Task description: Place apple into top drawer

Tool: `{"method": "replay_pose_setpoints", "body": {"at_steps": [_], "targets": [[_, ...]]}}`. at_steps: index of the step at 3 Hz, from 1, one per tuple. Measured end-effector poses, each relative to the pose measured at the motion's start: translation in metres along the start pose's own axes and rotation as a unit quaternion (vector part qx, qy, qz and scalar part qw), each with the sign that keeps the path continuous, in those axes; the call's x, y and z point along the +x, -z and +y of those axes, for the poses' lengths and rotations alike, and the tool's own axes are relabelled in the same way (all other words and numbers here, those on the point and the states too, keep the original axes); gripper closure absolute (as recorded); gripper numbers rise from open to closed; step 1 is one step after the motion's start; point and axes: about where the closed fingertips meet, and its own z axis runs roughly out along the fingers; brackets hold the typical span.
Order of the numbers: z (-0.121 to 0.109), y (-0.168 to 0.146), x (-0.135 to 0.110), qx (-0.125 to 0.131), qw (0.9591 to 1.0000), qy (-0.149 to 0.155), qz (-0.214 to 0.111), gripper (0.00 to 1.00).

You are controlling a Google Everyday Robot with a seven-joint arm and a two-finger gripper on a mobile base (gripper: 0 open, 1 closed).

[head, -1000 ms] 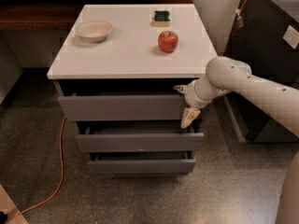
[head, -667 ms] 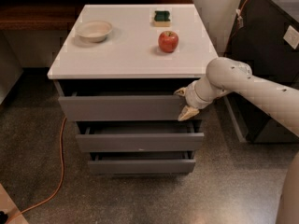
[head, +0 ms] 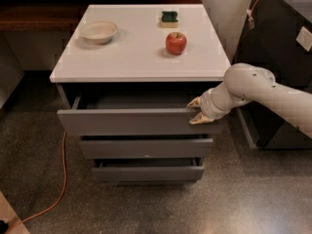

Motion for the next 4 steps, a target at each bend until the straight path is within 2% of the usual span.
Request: {"method": "replay_pose_setpoints", "body": {"at_steps": [1, 3, 4], "targets": [[0.006, 0.002, 0.002, -0.002, 1.0000, -0.002, 0.000, 1.00], [0.041, 0.018, 0.009, -0.011, 0.9999, -0.010, -0.001, 1.00], [0.039, 0.020, 0.009, -0.011, 0.9999, -0.010, -0.001, 1.00]]}}
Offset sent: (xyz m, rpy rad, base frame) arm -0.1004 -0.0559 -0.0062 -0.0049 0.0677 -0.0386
